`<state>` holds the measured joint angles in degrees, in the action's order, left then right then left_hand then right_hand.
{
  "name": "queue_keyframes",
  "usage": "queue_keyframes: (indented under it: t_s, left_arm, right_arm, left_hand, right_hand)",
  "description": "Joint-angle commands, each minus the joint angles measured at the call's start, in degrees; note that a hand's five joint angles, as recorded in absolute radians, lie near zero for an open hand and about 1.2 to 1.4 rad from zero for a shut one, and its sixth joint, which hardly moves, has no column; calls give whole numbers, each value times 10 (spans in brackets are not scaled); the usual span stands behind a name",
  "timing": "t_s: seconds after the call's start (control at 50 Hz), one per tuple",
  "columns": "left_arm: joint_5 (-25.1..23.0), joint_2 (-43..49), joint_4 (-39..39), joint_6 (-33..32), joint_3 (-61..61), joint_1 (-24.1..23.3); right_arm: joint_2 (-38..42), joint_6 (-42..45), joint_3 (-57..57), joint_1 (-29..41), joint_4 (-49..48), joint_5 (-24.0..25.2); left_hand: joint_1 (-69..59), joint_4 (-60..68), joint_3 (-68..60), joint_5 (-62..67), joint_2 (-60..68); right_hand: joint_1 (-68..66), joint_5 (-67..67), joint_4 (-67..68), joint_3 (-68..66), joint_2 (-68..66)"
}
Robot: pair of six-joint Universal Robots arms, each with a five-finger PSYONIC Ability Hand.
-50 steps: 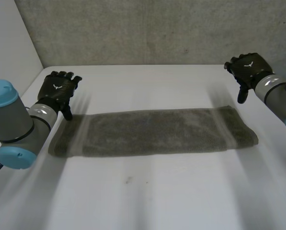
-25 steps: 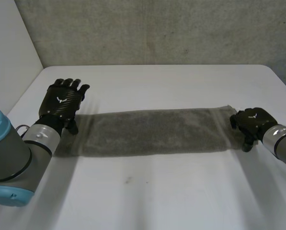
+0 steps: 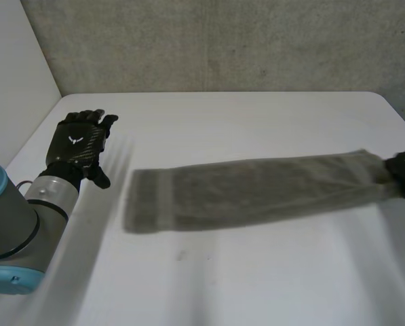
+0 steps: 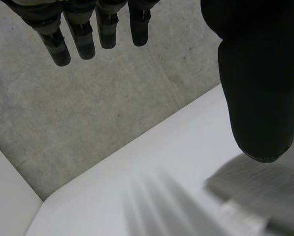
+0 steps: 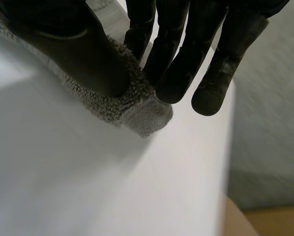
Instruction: Fold the towel.
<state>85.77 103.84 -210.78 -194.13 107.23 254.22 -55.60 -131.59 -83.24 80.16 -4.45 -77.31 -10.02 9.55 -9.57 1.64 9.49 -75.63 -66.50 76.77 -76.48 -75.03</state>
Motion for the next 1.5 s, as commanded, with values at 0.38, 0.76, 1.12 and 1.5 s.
queue_keyframes:
  t_s: [0.38, 0.76, 1.12, 1.5]
  left_arm:
    - [1, -25, 4, 26, 7, -7]
    - [0, -29, 5, 40, 7, -7]
    - [1, -59, 5, 52, -6, -45]
    - [1, -59, 6, 53, -3, -55]
  right_arm:
    - [-25, -111, 86, 402, -60, 23]
    - [48, -144, 158, 543, 18, 0]
    - [-107, -239, -141, 286, -38, 21]
    - [-73, -134, -62, 344, -87, 12]
  left_hand:
    - [0, 5, -4, -16, 5]
    - [0, 5, -4, -16, 5]
    - [0, 5, -4, -16, 5]
    - [0, 5, -4, -16, 5]
  right_hand:
    - [-44, -35, 32, -35, -50]
    - [656, 665, -668, 665, 650]
    - [656, 665, -668, 665, 650]
    - [-44, -35, 32, -35, -50]
